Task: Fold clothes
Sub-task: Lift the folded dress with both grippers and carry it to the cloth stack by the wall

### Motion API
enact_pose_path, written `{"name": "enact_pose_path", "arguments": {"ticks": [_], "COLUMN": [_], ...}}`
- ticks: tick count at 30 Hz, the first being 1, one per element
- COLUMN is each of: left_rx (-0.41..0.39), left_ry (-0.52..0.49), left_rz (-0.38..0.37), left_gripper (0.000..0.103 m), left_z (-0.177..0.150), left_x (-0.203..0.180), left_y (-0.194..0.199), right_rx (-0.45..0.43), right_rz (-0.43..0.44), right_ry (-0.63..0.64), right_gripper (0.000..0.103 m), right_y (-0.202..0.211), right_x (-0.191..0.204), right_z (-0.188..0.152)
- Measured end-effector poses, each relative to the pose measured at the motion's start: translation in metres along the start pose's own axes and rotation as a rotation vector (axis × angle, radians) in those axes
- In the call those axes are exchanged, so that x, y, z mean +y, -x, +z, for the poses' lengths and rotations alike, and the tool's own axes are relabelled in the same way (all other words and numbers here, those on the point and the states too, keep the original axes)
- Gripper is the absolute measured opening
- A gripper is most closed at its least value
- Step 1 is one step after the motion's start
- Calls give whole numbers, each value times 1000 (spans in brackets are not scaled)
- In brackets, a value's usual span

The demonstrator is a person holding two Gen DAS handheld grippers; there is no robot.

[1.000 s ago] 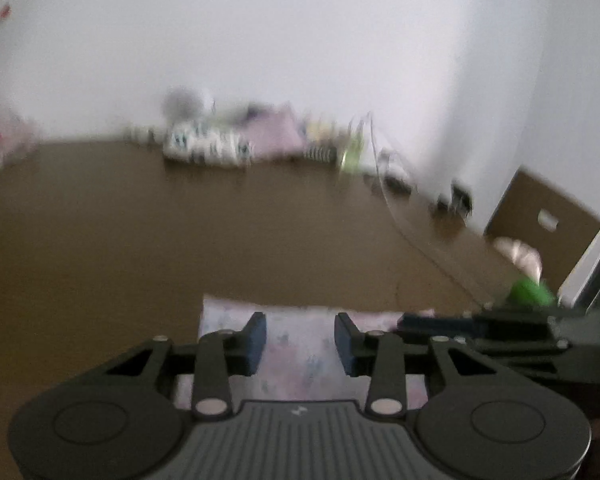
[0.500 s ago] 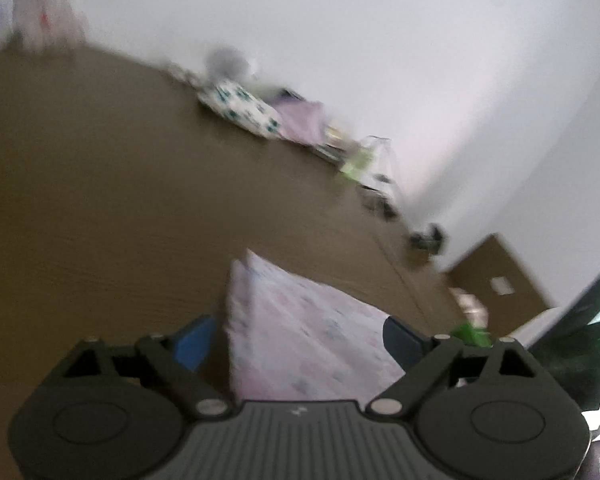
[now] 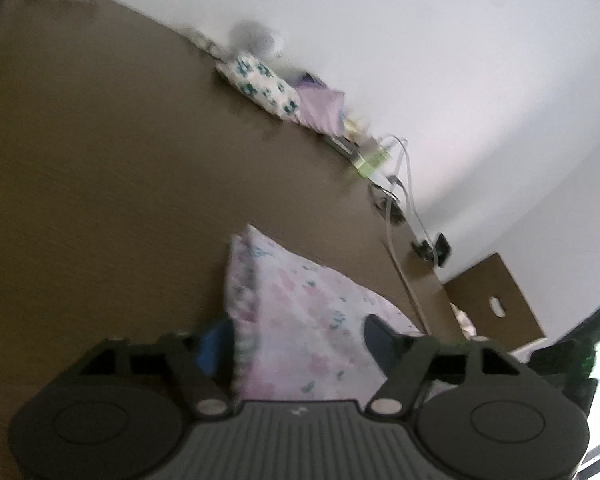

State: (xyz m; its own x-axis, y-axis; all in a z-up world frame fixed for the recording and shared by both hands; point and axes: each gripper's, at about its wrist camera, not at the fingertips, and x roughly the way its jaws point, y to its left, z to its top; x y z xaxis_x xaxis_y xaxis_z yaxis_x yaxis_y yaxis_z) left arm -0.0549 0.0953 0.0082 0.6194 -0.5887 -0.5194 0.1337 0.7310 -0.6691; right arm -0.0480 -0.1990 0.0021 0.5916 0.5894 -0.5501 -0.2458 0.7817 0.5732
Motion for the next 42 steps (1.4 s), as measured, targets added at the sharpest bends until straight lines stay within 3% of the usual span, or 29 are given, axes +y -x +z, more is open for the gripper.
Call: {"name": "enact_pose_path", "arguments": {"ticks": [1, 5, 9, 13, 20, 25, 31, 36, 40, 42], "left_rx": [25, 10, -43, -111, -136, -112, -113, -86, -72, -99], "left_ry": [17, 83, 75, 2, -38, -48, -19, -38, -49, -105], "left_rz": [1, -16, -63, -112, -148, -115, -67, 1, 40, 89], "left_gripper": [23, 13, 12, 12, 12, 13, 12, 13, 20, 34], "left_z": [3, 26, 75, 158, 300, 366, 403, 406, 402, 399], "left_x": [1, 5, -12, -40, -56, -32, 24, 63, 77, 70], "left_y": [-9, -23, -22, -28, -86, -149, -214, -253, -261, -258], "right_rx": [6, 9, -59, -157, -244, -254, -201, -153, -176, -197], "right_rz": [6, 54, 83, 93, 80, 35, 15, -28, -34, -25], "right_ry": [-8, -105, -55, 13, 29, 1, -63, -76, -71, -81], "right_gripper": [20, 9, 9, 9, 9, 9, 9, 10, 15, 26], "right_y": [-5, -23, -19, -19, -60, -121, -214, -269, -288, -287], "right_x": [0, -11, 10, 36, 45, 25, -20, -49, -65, -69], "right_z": [1, 26, 74, 149, 293, 360, 386, 379, 362, 360]}}
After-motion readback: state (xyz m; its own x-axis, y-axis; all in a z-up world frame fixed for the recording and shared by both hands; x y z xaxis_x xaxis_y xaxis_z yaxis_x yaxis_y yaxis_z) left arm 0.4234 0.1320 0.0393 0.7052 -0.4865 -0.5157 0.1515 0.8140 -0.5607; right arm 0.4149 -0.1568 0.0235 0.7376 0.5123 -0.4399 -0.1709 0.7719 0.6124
